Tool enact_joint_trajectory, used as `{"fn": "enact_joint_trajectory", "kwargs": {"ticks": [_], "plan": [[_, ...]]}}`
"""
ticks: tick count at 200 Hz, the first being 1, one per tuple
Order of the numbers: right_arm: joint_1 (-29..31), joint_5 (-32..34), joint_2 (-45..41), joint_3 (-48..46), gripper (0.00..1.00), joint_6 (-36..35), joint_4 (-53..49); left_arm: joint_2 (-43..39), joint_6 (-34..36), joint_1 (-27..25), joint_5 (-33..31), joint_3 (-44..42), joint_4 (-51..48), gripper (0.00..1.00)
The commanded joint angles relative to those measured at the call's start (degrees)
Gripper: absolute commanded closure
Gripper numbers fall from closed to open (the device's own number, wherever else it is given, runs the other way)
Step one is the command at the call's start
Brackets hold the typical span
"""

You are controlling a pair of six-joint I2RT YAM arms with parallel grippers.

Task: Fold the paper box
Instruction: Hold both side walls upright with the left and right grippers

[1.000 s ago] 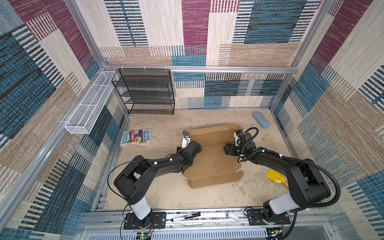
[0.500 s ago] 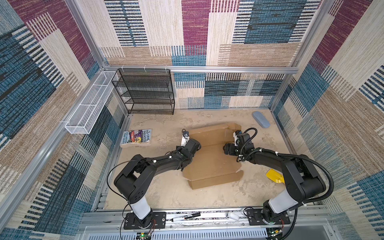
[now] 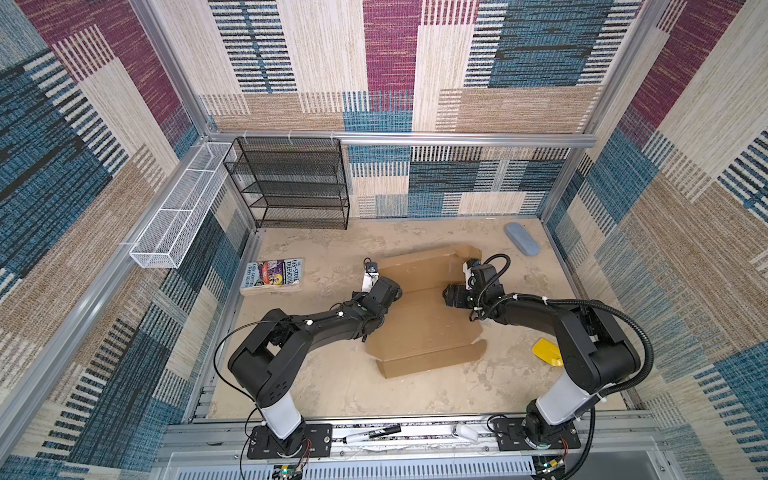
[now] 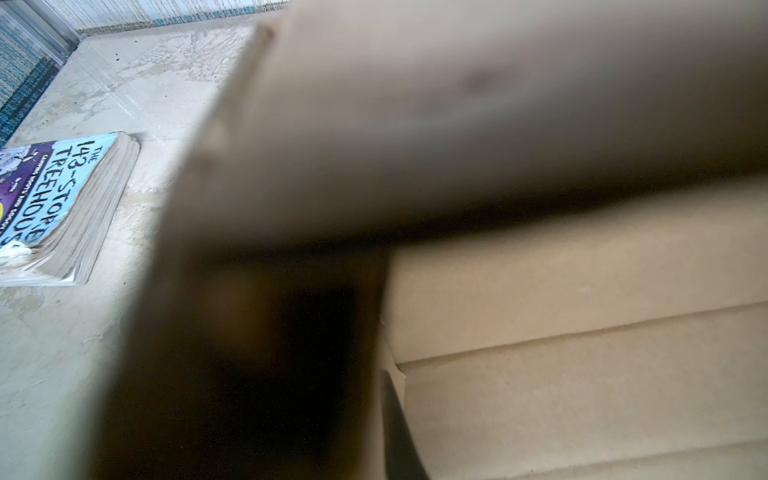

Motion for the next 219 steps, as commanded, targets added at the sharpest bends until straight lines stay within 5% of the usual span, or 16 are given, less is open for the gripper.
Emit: {"fn": "enact_joint_trajectory", "kwargs": {"ticks": [1,219], "plan": [[0.06,-2.77,-0.47,0.42,0.10,-1.04,3.78,0.24,0.21,-0.06,1.10,0.55,-1.67,1.00],[1.56,3.02,-2.21,-1.37,0.09,-1.54,-0.36,0.76,-0.44,0.44,1.01,4.98,-8.82,1.00]]}}
